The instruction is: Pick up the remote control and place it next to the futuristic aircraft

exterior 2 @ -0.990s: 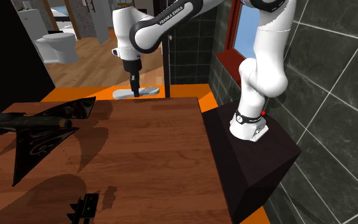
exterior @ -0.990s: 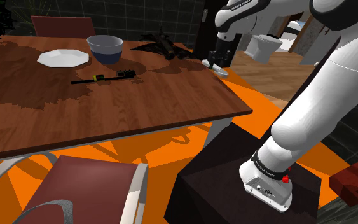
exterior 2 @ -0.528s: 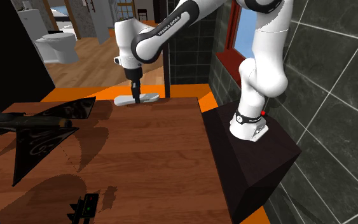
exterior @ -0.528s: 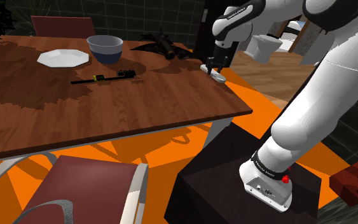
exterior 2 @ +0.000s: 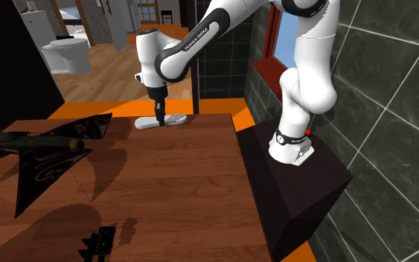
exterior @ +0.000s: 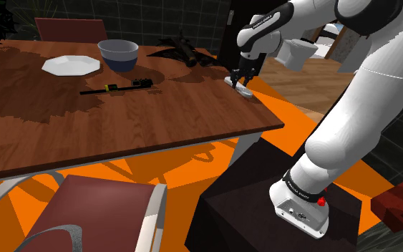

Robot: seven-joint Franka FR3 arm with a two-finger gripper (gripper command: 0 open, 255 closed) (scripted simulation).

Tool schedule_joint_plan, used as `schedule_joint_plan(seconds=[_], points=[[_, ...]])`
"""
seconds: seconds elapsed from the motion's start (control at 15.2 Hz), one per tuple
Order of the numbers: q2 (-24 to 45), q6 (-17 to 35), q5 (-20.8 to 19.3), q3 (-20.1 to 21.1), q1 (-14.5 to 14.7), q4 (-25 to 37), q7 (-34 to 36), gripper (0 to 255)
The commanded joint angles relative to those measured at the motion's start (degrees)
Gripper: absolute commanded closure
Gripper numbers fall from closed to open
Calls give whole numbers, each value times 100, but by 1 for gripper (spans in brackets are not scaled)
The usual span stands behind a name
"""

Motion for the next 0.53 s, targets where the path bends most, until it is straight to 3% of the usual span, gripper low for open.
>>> schedule_joint_plan(seconds=[0.0, 0.2, 0.26, 0.46], points=[[2, 4, 1, 0, 0, 1, -1, 255], [2, 4, 1, 0, 0, 1, -1, 255], [2, 5, 1, 0, 0, 1, -1, 0], [2, 5, 1, 0, 0, 1, -1, 0]])
